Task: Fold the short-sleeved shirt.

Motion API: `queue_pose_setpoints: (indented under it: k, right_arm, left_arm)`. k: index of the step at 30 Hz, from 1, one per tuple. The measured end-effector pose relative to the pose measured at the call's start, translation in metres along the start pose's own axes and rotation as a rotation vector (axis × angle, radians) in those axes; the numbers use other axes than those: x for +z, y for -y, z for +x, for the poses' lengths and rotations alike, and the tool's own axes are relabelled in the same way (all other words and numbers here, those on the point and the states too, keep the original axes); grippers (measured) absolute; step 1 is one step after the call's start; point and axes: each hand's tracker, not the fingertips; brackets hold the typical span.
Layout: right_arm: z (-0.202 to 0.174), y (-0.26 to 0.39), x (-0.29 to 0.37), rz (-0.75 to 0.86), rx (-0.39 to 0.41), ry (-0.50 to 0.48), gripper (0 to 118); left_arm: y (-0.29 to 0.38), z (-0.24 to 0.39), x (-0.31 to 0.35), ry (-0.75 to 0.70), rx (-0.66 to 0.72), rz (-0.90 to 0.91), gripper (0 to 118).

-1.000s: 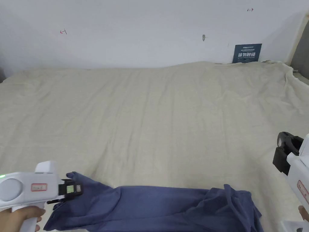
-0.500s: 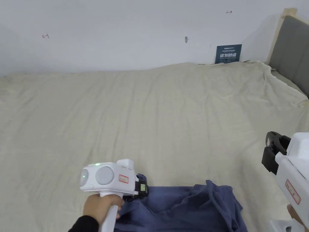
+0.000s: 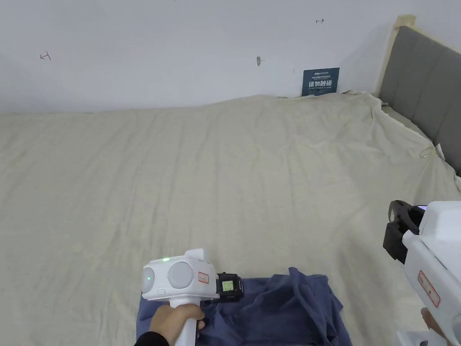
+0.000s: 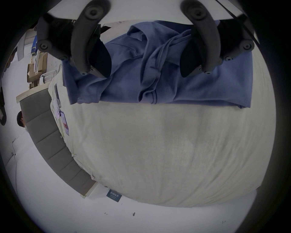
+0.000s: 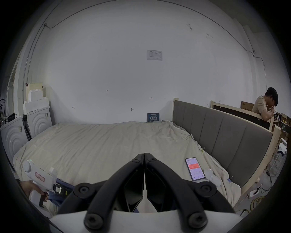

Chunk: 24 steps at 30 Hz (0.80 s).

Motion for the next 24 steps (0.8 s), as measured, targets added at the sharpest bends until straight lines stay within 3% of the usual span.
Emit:
queue_pose_setpoints:
  k: [5, 10, 12, 13, 14, 15, 17, 24]
  right_arm:
    - [-0.003, -0.008, 0.004, 0.015, 0.001, -0.007, 0]
    - [-0.004, -0.012, 0.005, 0.034, 0.002, -0.020, 0]
    - [-0.004, -0.013, 0.005, 0.041, 0.002, -0.021, 0]
    - [-0.004, -0.013, 0.005, 0.043, 0.002, -0.023, 0]
    - [-0.004, -0.014, 0.005, 0.045, 0.000, -0.026, 0]
    - [-0.006, -0.014, 0.006, 0.047, -0.003, -0.027, 0]
    - [-0.007, -0.015, 0.006, 0.048, -0.004, -0.029, 0]
    - [-0.009, -0.014, 0.009, 0.039, -0.004, -0.033, 0]
  left_arm:
    - [-0.003, 0.002, 0.063, 0.017, -0.063, 0.190, 95]
    - [-0.004, -0.018, 0.120, -0.083, -0.093, 0.389, 94]
    - [-0.001, -0.030, 0.129, -0.121, -0.100, 0.439, 80]
    - [0.003, -0.032, 0.134, -0.137, -0.102, 0.461, 67]
    - [0.007, -0.037, 0.135, -0.150, -0.105, 0.479, 42]
    - [0.010, -0.043, 0.135, -0.151, -0.106, 0.486, 23]
    - [0.016, -0.058, 0.123, -0.158, -0.112, 0.484, 3]
    - [0.042, -0.082, 0.075, -0.168, -0.079, 0.405, 0]
